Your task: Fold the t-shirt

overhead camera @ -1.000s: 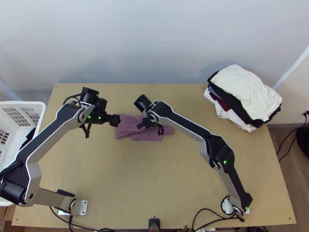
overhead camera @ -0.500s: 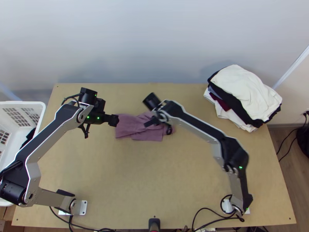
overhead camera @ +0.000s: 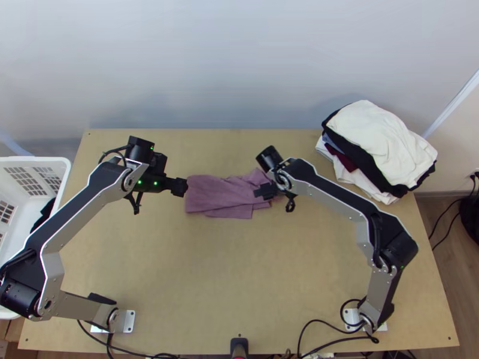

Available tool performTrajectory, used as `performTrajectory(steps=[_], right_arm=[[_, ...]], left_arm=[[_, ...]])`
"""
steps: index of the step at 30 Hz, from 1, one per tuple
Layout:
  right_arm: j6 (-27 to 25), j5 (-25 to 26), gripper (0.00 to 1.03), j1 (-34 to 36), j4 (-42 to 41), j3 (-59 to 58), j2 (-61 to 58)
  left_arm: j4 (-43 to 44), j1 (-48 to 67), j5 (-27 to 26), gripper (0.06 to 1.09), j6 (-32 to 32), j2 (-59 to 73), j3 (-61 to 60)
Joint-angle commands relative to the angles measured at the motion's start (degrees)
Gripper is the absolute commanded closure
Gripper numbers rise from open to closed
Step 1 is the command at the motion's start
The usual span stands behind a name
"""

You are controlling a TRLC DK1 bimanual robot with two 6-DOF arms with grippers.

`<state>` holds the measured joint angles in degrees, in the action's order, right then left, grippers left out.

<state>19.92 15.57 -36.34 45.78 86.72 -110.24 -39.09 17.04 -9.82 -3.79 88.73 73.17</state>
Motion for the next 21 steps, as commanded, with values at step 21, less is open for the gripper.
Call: performTrajectory(steps=[21], right_arm=[[-4.45,-0.19,0.09,-3.39,-6.14,11.28,-6.75]], left_arm=[[-0.28,0.54,-0.02,0.1,1.16,-2.16,-0.66]])
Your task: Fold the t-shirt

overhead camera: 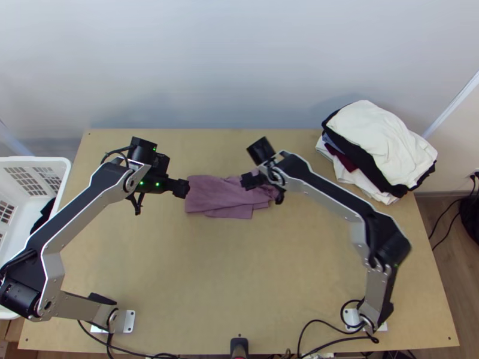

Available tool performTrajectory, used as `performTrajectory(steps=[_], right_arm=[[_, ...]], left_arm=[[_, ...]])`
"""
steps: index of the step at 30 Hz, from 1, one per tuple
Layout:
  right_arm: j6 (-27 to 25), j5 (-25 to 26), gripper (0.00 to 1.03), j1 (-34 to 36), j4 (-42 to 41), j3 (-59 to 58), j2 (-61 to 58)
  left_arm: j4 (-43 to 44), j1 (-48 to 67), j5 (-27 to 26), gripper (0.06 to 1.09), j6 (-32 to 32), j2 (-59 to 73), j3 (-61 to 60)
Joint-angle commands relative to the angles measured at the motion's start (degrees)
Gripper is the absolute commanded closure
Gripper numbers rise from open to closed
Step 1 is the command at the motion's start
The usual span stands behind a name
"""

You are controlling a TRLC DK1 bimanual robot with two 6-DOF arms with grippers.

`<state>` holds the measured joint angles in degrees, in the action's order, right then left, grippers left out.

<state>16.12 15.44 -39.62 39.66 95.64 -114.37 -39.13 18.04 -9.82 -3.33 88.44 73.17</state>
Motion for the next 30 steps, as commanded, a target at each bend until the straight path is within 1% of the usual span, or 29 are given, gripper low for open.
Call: performTrajectory(steps=[1,3,5,6,7,11,12,18,24,27,28,29,30], right_arm=[[-0.74,-0.06,0.12,-0.11,-0.02,2.89,-3.32],[-1.09,-0.06,0.16,-0.11,-0.02,3.33,-4.46],[-1.44,-0.06,0.17,-0.02,-0.02,3.51,-5.25],[-1.53,0.03,0.25,0.06,-0.11,3.59,-5.6],[-1.71,0.11,0.36,0.15,-0.55,3.59,-5.87],[-3.2,0.47,0.94,0.68,-3.36,2.98,-6.13],[-3.46,0.47,1.0,0.77,-3.8,2.8,-5.96],[-3.46,0.47,1.0,2.17,-4.77,2.98,-5.08],[-2.85,1.26,1.0,6.39,-5.56,2.8,-6.22],[-1.71,1.87,0.99,8.15,-5.65,2.1,-6.57],[-1.09,2.49,0.9,8.68,-5.56,1.84,-6.57],[-0.21,2.58,0.68,9.12,-5.47,1.48,-6.57],[0.05,2.58,0.36,9.29,-5.03,1.04,-6.31]], left_arm=[[-0.24,-0.73,-0.02,0.1,0.78,-2.05,-0.83],[-0.24,-0.99,-0.02,0.1,0.78,-2.31,-1.18],[-0.24,-1.34,-0.02,0.1,0.78,-2.49,-1.36],[-0.24,-1.43,-0.02,0.1,0.78,-2.57,-1.45],[-0.24,-1.52,-0.02,0.1,0.78,-2.57,-1.54],[-0.24,-1.7,-0.02,0.1,0.78,-2.57,-1.62],[-0.24,-1.7,-0.02,0.1,0.78,-2.57,-1.62],[-0.24,-1.78,-0.02,0.1,0.78,-2.66,-1.8],[-0.24,-1.78,-0.02,0.1,0.87,-2.66,-2.24],[-0.24,-1.61,-0.02,0.1,0.78,-2.93,-2.68],[-0.24,-1.61,-0.02,0.1,0.78,-3.01,-2.85],[-0.24,-1.61,-0.02,0.1,0.78,-3.19,-3.12],[-0.24,-1.61,-0.02,0.1,0.87,-3.28,-3.29]])
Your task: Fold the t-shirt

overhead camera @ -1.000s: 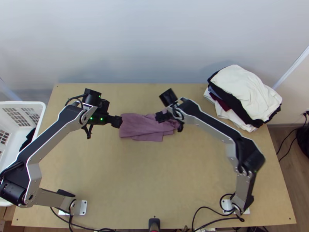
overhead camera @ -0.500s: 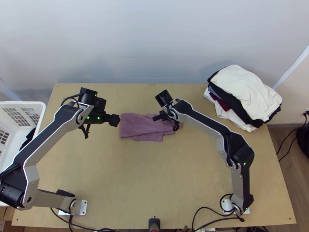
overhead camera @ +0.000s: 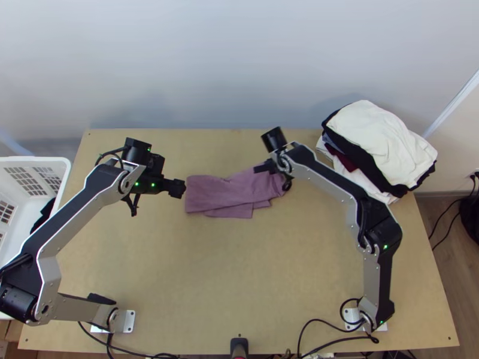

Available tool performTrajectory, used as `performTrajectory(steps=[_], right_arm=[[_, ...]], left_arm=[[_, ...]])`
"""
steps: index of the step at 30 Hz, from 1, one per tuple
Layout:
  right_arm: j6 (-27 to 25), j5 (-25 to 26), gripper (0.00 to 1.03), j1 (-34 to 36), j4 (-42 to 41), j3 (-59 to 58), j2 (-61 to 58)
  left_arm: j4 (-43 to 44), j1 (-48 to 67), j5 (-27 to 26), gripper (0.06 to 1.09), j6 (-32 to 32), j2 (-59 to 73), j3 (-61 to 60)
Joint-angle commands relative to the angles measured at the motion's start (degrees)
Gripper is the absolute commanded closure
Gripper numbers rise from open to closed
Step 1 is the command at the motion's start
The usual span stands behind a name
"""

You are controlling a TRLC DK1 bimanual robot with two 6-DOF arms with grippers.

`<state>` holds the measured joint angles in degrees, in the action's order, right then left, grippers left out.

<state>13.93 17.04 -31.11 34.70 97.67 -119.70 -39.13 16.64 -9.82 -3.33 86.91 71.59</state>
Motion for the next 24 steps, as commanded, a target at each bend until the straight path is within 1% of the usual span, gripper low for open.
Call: performTrajectory(steps=[1,2,4,6,7,10,11,18,21,24], right_arm=[[2.59,0.98,0.07,0.97,0.28,-1.43,-0.53],[3.12,0.98,0.03,1.05,1.16,-1.95,0.26],[4.0,0.19,0.03,1.32,1.16,-4.06,3.07],[4.35,-2.54,0.03,1.85,0.99,-6.26,5.79],[4.44,-5.52,0.03,2.29,0.99,-7.32,7.2],[6.81,-16.86,0.03,5.45,1.25,-9.34,9.48],[7.25,-18.62,0.03,6.42,1.25,-9.69,9.57],[7.95,-23.54,0.04,10.37,2.3,-11.18,9.13],[8.57,-27.06,0.04,11.25,2.92,-11.62,8.52],[9.62,-32.33,0.04,12.74,3.53,-11.53,6.94]], left_arm=[[-0.24,-0.21,-0.02,0.1,0.87,-1.84,-1.9],[-0.24,-0.21,-0.02,0.1,0.87,-1.84,-1.9],[-0.24,-0.21,-0.02,0.1,0.87,-1.92,-1.98],[-0.24,-0.21,-0.02,0.1,0.87,-2.1,-2.07],[-0.24,-0.21,-0.02,0.1,0.87,-2.19,-2.25],[-0.24,-0.21,-0.02,0.1,0.87,-2.1,-2.51],[-0.24,-0.21,-0.02,0.1,0.87,-2.1,-2.6],[-0.24,0.23,-0.02,0.1,0.7,-2.01,-1.98],[-0.24,0.14,-0.02,0.1,0.61,-2.28,-1.9],[-0.68,0.23,-0.02,0.1,0.61,-2.54,-2.07]])
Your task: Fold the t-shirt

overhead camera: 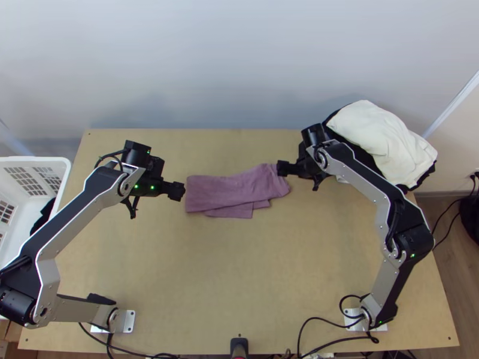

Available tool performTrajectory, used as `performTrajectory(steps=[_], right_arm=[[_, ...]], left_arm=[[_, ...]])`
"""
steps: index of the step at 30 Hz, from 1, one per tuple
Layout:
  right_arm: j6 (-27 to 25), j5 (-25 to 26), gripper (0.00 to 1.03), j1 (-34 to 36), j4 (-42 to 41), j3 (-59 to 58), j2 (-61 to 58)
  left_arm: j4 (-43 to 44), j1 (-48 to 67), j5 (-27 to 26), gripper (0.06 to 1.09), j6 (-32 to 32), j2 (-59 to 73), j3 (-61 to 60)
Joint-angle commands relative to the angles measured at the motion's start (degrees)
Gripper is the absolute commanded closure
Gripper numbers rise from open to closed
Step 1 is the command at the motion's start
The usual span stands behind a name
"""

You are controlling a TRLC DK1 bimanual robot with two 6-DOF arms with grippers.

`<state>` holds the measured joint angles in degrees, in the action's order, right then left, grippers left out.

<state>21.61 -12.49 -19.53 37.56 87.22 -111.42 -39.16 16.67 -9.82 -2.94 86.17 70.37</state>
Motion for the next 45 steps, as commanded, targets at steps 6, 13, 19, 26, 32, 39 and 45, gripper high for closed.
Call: performTrajectory(steps=[6,13,19,26,32,39,45], right_arm=[[2.56,-7.02,0.04,3.71,0.85,-1.09,-3.9],[2.56,-8.43,0.04,4.68,0.85,-1.53,-4.78],[2.56,-12.12,0.04,5.03,0.85,-0.91,-7.24],[4.06,-16.07,0.04,4.32,0.85,1.37,-10.22],[4.41,-17.3,0.04,-0.86,0.85,3.48,-12.51],[5.11,-17.39,0.04,-8.77,0.85,7.53,-14.36],[5.73,-17.39,0.04,-13.52,0.93,9.72,-15.23]], left_arm=[[-1.1,0.21,-0.02,0.1,0.22,-2.5,-1.46],[-0.83,0.56,-0.02,0.1,-0.22,-2.15,-2.6],[-0.13,1.7,0.07,0.1,-1.28,-1.88,-3.13],[-0.13,1.26,0.16,0.1,-1.02,-2.67,-3.92],[-0.22,1.0,0.16,0.1,-0.84,-3.29,-4.36],[-0.66,0.3,0.24,0.1,-0.58,-4.52,-4.89],[-1.45,-1.29,0.24,0.1,-0.14,-5.93,-5.07]])
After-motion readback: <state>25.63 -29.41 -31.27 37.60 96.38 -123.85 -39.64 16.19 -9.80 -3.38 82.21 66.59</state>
